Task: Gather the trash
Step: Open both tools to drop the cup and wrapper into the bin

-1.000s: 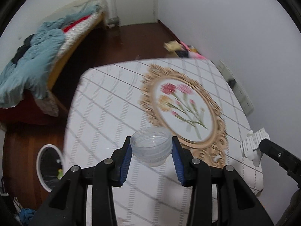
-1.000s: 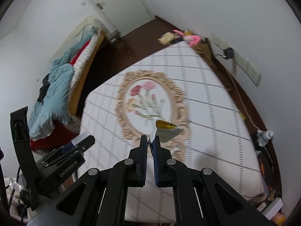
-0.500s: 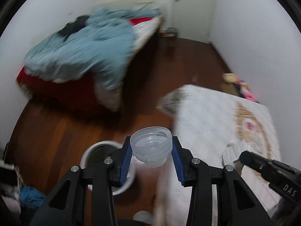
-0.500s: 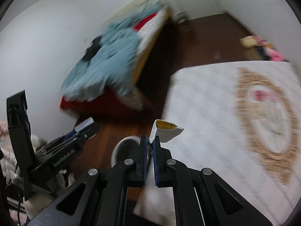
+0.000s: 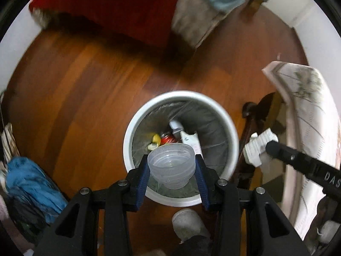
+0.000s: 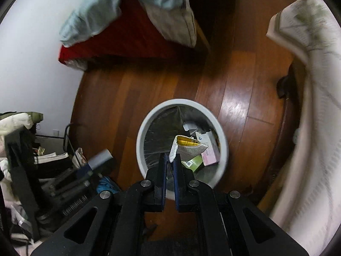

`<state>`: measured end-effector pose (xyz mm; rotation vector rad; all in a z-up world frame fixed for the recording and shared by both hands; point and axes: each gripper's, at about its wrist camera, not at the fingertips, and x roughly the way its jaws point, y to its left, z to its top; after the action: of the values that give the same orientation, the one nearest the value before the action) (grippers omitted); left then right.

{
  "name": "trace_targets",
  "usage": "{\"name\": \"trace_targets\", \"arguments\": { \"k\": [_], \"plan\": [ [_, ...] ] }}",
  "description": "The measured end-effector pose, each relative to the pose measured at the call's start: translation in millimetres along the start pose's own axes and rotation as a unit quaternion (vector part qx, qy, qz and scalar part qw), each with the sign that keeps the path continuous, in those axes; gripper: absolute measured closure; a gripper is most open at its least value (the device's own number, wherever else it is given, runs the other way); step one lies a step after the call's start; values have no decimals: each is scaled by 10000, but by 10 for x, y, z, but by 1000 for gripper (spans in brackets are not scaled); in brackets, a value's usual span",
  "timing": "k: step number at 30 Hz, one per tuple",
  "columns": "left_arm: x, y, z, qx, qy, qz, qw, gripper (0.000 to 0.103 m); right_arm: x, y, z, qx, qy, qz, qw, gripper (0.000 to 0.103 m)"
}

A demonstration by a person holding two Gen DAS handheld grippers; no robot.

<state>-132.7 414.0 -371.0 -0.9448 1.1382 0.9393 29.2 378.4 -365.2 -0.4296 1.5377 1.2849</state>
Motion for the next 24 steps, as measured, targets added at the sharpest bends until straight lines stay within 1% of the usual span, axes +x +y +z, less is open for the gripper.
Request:
{"name": "trace_targets", "arguments": {
  "k": [1, 3, 5, 6, 8, 9, 10, 11, 12, 15, 18, 19, 22, 24],
  "plan": [
    [79, 41, 15, -50, 66, 28, 10000, 65, 97, -15, 49, -4, 69, -58, 10000, 97],
    [203, 106, 14, -162, 156, 99, 9997, 54, 283, -5, 140, -37, 197, -96, 9998, 97],
    [211, 201, 12, -271, 110, 155, 9995, 21, 451, -38, 225, -9, 384, -126, 9992, 96],
    [190, 230, -15, -317, 76, 226, 9992, 16, 532, -67, 271, 46, 486, -121, 9987, 95],
    [139, 316, -31, -395, 51, 344, 9986, 8, 615, -141, 334, 71, 553, -256, 9981, 84],
    [108, 330, -39, -410, 34, 427, 9982, 7, 615, -153, 340, 51, 530, -288, 9982, 56],
    [48, 351, -67, -421, -27, 506, 9978, 7, 615, -169, 344, 28, 526, -294, 9982, 21],
    [-4, 353, -82, -415, -94, 557, 9975, 7, 596, -168, 324, -12, 515, -358, 9980, 10],
    [-80, 359, -121, -398, -194, 647, 9969, 7, 570, -157, 309, -72, 491, -428, 9979, 5],
    [-277, 348, -236, -383, -388, 815, 9952, 7, 423, -68, 208, -415, 418, -983, 9934, 5],
    [-512, 289, -356, -338, -618, 855, 9938, 7, 217, 64, -20, -875, 282, -1595, 9829, 2],
    [-601, 256, -405, -316, -712, 869, 9932, 7, 163, 86, -51, -930, 262, -1663, 9813, 2],
    [-859, 156, -534, -222, -884, 905, 9917, 7, -99, 175, -314, -1188, 79, -1893, 9747, 2],
    [-1058, 89, -650, -172, -1013, 887, 9908, 7, -294, 218, -437, -1225, -31, -1902, 9741, 2]
  ]
}}
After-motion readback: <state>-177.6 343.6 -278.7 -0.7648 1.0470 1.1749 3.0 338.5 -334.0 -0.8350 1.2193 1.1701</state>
